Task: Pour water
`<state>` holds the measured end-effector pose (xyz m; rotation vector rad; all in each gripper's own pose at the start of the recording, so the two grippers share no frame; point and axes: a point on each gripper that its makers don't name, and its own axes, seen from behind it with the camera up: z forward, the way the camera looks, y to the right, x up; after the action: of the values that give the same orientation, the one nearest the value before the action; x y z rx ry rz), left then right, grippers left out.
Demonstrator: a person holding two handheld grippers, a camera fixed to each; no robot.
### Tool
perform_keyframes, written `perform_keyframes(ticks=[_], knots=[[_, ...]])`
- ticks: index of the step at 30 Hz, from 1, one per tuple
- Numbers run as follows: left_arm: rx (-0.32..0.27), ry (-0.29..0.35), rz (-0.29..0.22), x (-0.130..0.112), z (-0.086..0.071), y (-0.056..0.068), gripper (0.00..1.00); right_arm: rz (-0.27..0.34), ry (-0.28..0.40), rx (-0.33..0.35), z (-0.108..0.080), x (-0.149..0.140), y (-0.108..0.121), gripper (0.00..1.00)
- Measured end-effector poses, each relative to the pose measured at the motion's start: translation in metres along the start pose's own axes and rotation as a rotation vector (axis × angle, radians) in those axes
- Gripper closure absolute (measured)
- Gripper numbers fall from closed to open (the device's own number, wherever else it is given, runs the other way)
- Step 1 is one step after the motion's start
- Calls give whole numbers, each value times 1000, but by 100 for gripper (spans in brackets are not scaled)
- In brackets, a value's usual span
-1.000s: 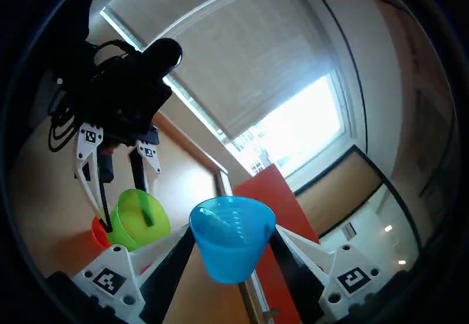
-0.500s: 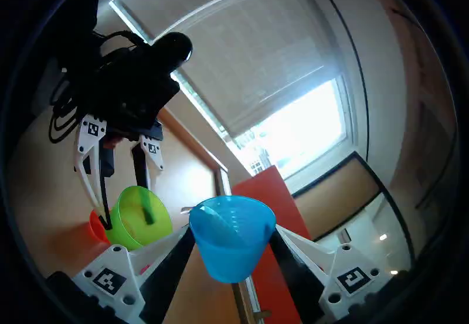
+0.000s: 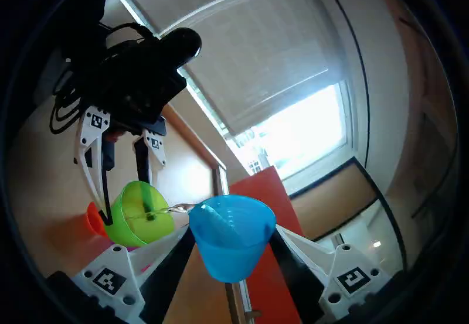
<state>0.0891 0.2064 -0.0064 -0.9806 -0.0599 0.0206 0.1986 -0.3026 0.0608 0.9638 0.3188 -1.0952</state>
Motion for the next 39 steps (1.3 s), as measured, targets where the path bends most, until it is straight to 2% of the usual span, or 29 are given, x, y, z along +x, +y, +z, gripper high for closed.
perform_keyframes(ticks=[39], knots=[[6, 21, 10, 7, -3, 1, 21, -63, -11, -18, 0, 3, 11, 11]])
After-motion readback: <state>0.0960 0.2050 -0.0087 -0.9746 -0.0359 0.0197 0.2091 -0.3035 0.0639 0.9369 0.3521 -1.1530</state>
